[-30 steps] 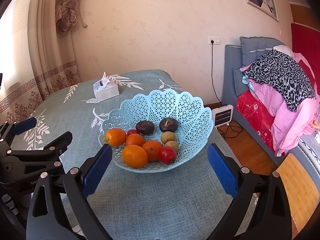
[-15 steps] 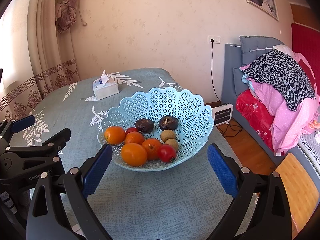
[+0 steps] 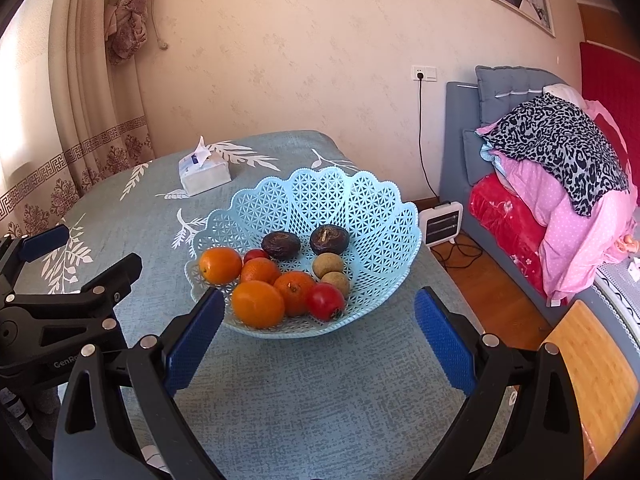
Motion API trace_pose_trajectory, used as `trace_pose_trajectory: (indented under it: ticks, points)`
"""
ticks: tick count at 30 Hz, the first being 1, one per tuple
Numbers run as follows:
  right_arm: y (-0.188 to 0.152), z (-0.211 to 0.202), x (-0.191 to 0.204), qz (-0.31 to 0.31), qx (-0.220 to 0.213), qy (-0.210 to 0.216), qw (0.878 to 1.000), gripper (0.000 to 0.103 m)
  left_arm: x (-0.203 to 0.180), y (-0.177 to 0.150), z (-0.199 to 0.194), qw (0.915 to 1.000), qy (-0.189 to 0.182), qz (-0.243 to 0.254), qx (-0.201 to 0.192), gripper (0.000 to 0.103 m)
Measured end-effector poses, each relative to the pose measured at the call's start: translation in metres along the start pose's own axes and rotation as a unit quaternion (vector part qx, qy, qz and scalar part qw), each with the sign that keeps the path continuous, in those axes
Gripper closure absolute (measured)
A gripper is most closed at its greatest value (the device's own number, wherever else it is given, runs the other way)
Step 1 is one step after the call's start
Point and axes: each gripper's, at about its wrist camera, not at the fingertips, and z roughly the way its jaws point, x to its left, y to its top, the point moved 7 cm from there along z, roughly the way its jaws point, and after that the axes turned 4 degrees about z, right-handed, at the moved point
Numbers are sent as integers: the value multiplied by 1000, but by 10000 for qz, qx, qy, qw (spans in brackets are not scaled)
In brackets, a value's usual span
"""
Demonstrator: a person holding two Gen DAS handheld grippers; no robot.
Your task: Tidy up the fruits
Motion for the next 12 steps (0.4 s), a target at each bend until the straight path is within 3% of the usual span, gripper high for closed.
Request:
trace_pose_trajectory:
  ticks: [5,12]
  points:
    - [-1,1,5,-27,41,59,10000,6,4,-2,0,10000,54,-9,59,5]
    - [-11,3,32,-192,239,438,9986,6,40,-30,3,9978,152,-427,487,5]
